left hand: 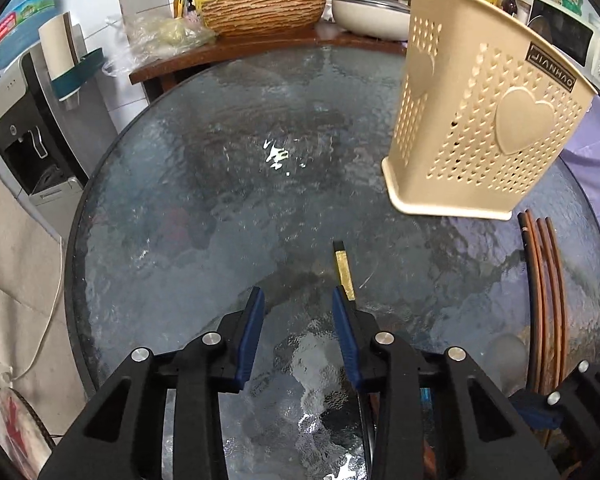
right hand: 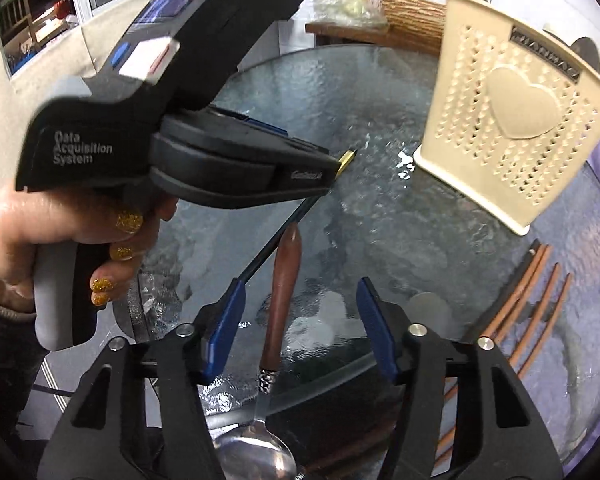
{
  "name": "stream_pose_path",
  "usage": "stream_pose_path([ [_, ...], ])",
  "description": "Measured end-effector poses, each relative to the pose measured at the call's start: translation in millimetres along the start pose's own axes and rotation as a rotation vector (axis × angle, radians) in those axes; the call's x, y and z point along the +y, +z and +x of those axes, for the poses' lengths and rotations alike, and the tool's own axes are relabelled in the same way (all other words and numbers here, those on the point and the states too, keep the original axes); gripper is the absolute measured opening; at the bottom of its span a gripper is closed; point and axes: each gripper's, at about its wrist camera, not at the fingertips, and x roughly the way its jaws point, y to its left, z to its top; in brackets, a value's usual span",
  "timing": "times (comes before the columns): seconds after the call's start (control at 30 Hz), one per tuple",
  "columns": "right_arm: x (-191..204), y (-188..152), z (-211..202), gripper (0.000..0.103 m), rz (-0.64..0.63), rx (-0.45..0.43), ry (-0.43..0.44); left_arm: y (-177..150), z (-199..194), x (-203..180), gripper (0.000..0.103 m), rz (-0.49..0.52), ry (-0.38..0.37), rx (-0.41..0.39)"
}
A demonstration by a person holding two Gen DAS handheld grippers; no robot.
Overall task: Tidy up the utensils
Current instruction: 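Grasp the black gold-banded stick with the left tool while the right tool grasps the wooden-handled spoon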
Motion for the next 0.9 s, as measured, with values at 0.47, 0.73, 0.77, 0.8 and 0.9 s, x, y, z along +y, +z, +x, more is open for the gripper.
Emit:
stream_pose_path([
  [0.47, 12, 8, 19, 0.031, 0.023, 0.002, -0.026, 11, 16, -10, 0.021, 0.019, 0.016, 0.027],
  [0.73, 4, 6, 13, 0.021, 0.005, -0.007, -0.051, 20, 21, -25, 0.004, 0.073, 0.04, 0.039],
  [0.77, 5, 7, 14, 0.02, 0.001, -0.007, -0.055, 19, 21, -27, 0.002, 0.079, 0.046, 0.037],
  [0.8, 7, 7, 15, 0.02, -0.001, -0.007, -0.054, 19, 21, -29, 0.001, 0.088, 0.057, 0.033],
  [0.9, 7, 9, 17, 0.019, -0.007, -0.008, -0.053, 18, 21, -30, 0.0, 0.091, 0.067, 0.028],
])
